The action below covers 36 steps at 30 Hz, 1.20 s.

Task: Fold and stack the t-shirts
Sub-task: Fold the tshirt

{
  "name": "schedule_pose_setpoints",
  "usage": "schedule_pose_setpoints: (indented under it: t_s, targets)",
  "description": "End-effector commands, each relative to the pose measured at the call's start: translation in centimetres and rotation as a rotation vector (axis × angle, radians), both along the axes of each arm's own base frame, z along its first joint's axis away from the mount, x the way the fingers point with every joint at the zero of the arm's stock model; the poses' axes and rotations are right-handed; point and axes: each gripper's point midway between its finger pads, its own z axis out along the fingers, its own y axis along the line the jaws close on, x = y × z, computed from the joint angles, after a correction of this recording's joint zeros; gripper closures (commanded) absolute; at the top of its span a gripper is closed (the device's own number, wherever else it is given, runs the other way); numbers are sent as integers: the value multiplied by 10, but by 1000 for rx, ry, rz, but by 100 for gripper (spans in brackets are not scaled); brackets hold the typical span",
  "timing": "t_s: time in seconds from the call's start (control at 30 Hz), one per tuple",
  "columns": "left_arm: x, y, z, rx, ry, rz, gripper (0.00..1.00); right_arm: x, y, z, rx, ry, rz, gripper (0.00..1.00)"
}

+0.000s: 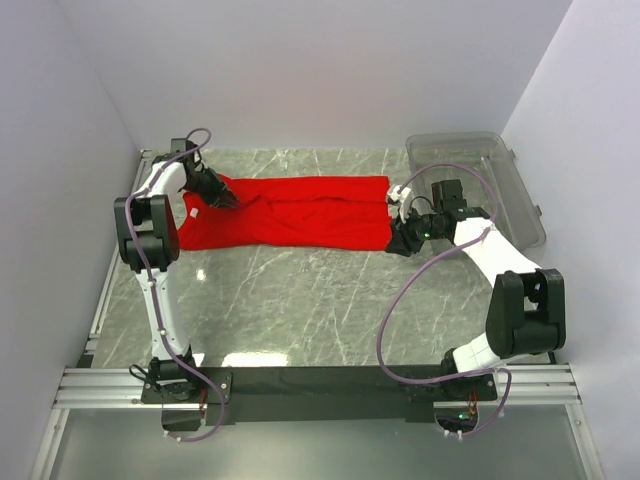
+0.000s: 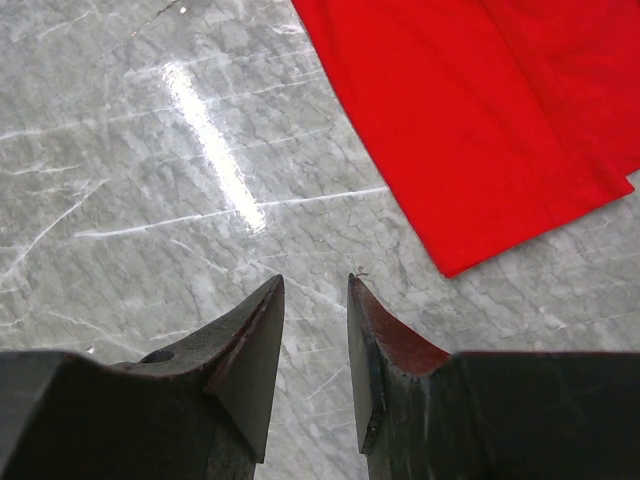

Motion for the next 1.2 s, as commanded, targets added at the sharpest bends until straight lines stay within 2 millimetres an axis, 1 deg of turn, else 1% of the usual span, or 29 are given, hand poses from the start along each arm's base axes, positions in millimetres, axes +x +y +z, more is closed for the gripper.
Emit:
schedule_pose_setpoints:
  t_s: [0.0,0.23,0.37,0.6,0.73,0.87,0.9,0.97,1.0,1.07,1.17]
  targets:
    - [6,2,11,6,-43,-10,72,6,1,13,23,-43,9,61]
    - [7,0,5,-1,-38,4,72,6,2,14,25,-45,9,61]
    - [4,-4,-6,6,-11,3,70,7,1,14,23,-45,9,61]
    - [14,-7,-11,4,-17,33,69,5,1,13,22,-41,11,61]
    - [16,-6,-15,11,-10,43,70,5,1,11,23,-39,12,61]
    - [17,-6,-18,10,-7,42,75,4,1,10,22,-40,9,61]
    - [17,-7,-18,4,-9,41,79,4,1,10,23,-36,10,61]
    - [18,-8,-16,0,-14,39,85,5,1,11,22,-40,9,61]
    - [17,-9,-16,-5,-17,35,92,5,2,11,23,-38,12,61]
    - [17,-11,-14,-19,-22,28,99,5,1,10,22,-36,11,61]
    - [18,-14,-4,-46,-50,22,99,6,1,10,21,-36,10,61]
